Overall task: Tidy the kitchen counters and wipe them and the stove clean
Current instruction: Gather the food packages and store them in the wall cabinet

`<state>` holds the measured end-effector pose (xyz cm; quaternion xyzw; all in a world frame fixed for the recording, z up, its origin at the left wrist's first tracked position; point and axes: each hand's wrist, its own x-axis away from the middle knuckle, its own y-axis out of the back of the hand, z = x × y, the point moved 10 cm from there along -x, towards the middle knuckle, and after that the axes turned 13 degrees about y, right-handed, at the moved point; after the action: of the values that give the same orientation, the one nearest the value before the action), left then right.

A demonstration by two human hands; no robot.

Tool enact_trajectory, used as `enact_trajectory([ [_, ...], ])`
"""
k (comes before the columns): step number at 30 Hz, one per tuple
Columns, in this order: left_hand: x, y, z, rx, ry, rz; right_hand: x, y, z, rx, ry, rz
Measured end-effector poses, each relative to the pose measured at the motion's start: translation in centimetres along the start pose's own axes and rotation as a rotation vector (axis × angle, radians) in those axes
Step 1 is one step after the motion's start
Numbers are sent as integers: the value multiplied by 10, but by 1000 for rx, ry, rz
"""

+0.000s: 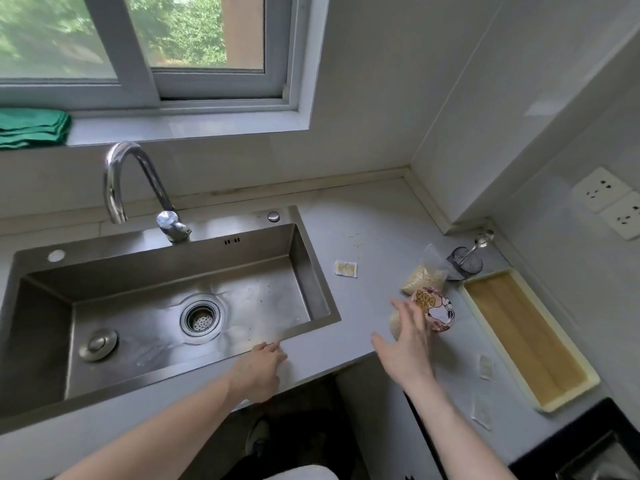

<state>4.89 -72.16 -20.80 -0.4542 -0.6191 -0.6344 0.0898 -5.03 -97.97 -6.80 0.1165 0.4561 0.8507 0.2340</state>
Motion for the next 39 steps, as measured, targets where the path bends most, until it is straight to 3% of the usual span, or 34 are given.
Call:
enact_trajectory([
  [4,62,17,6,206,-12,-195,64,-46,68,-220,116,359],
  [7,112,9,20,288,20,-243,101,-60,104,-279,201,452],
  [18,295,-12,141,619,340,-501,167,-109,265,-428,564,585],
  [24,361,-15,214,675,511,-642,190,-126,328,-447,693,645],
  [32,362,29,317,677,535,-715,172,-162,385,-492,668,600],
  [39,323,68,511,657,601,-625,158,-260,484,-525,582,536],
])
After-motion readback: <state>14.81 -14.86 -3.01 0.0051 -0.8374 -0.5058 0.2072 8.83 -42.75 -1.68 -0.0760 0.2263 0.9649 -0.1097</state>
